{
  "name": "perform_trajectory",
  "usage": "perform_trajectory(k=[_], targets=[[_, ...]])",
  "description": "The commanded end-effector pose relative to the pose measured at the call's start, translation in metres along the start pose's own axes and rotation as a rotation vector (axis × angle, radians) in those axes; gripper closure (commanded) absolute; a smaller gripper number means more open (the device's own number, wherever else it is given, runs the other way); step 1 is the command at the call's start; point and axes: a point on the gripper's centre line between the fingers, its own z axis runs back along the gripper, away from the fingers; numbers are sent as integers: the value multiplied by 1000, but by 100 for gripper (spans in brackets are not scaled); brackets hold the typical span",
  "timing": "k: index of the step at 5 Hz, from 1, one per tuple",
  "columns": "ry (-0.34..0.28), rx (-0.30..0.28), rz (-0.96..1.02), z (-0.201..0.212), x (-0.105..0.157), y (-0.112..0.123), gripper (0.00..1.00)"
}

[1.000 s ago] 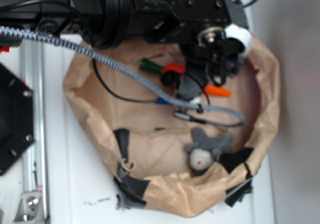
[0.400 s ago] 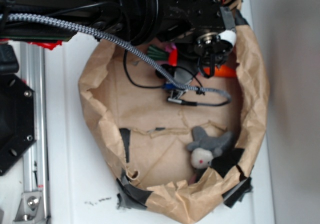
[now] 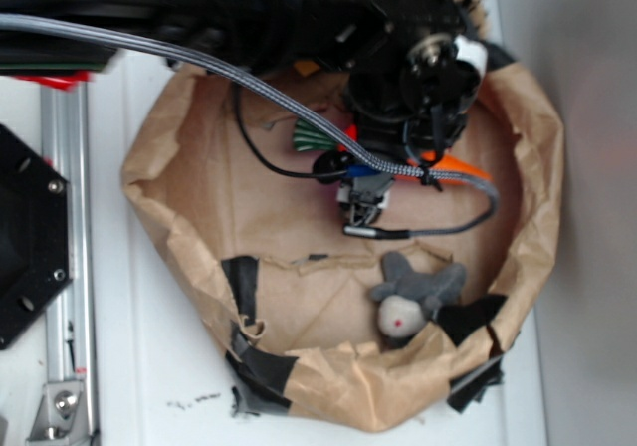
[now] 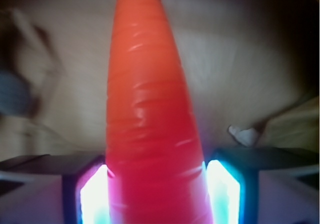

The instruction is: Grab the carrot.

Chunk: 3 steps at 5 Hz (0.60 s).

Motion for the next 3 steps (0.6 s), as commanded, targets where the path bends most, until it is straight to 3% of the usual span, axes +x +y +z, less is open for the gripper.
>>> perform_trajectory(k=[1,2,3], targets=[[-180,44,12,122,15,-36,100],[-226,33,76,144,18,-36,100],[-217,41,91,145,25,-33,100]])
